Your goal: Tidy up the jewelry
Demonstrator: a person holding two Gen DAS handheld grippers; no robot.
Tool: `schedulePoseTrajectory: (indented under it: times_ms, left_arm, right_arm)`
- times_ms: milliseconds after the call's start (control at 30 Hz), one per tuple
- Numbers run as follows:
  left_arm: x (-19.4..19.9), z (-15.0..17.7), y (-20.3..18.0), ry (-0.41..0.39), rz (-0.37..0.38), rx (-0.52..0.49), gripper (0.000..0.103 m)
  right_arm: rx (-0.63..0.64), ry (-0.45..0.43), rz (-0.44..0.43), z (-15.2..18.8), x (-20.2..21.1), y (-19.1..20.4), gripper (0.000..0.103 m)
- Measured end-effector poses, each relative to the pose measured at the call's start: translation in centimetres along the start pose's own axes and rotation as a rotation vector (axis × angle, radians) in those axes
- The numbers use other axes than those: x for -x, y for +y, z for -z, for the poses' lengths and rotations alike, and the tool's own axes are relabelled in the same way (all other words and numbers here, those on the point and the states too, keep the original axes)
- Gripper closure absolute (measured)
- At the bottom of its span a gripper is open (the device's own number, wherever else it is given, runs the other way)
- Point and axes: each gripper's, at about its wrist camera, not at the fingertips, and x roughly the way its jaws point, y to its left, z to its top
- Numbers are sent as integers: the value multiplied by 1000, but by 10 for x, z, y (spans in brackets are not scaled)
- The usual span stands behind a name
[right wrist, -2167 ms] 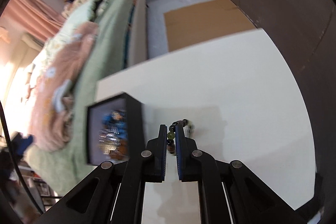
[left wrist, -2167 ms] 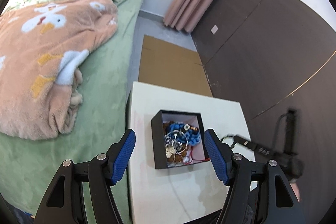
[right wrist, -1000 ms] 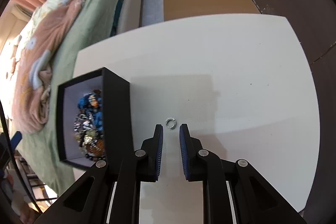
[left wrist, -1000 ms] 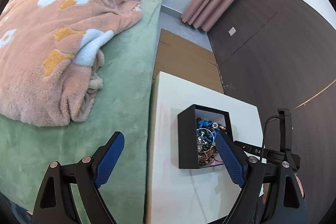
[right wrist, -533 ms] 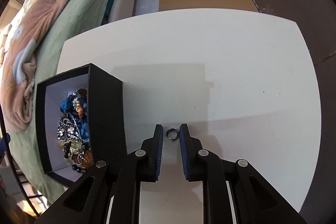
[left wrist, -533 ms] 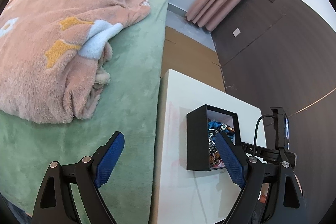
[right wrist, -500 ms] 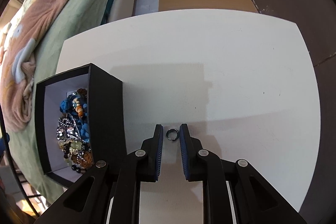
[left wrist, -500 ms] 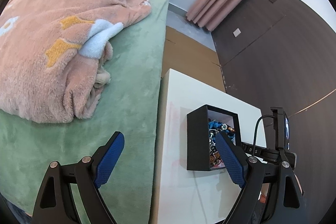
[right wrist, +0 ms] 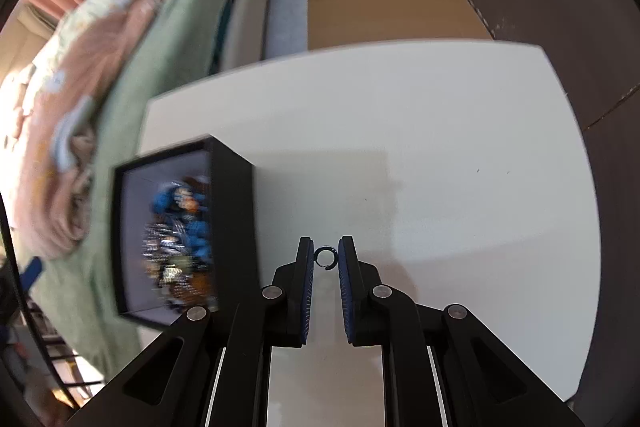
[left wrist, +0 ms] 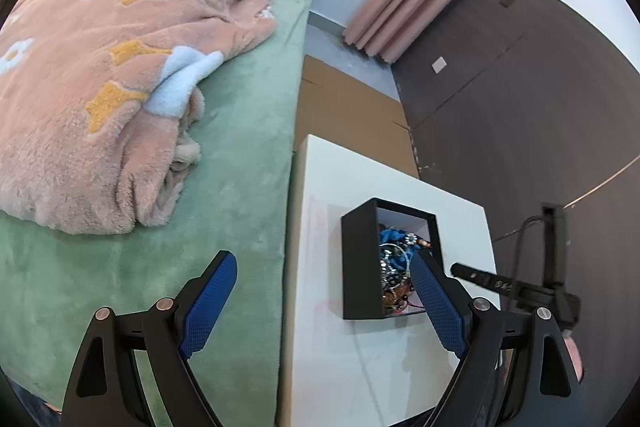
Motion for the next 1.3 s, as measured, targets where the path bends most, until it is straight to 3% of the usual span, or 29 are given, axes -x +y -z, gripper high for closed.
schedulePoseTrajectory:
  times_ms: [300,367,400,433,500,900,1033,1133,1300]
  left_arm:
    - [19,1,-12,-47,1,-26,14]
    - [24,2,-14,-58,-4,-29,14]
    - [26,3,-16,-62,-3,-32,14]
    - [28,3,-18,-64,-2,-34,14]
    - [31,5,-23,-71,-2,-43,14]
    - [38,31,-77,-84,-4,-200,14]
    - [38,43,-101,-77,3,-262,14]
    - [41,55,-117,-71,4,-298,14]
    - [51,75,-139,-98,9,-355,2]
  right_arm:
    - [81,-99,-169,6,56,43,89]
    - [108,-95,-207,10,62,52,78]
    - [116,-104,-210,13,65,54,64]
    - [120,-120,-207,18,68,54,57]
    - [117,-144,-200,24,75,51,57]
    - [-6,-259,-216,80,121,-4,49]
    - [-36,-322,-196,104,140,-24,32]
    - [-66,-356,-185,120,152,-40,26]
    - [-120,-391,-174,144,167,-64,16]
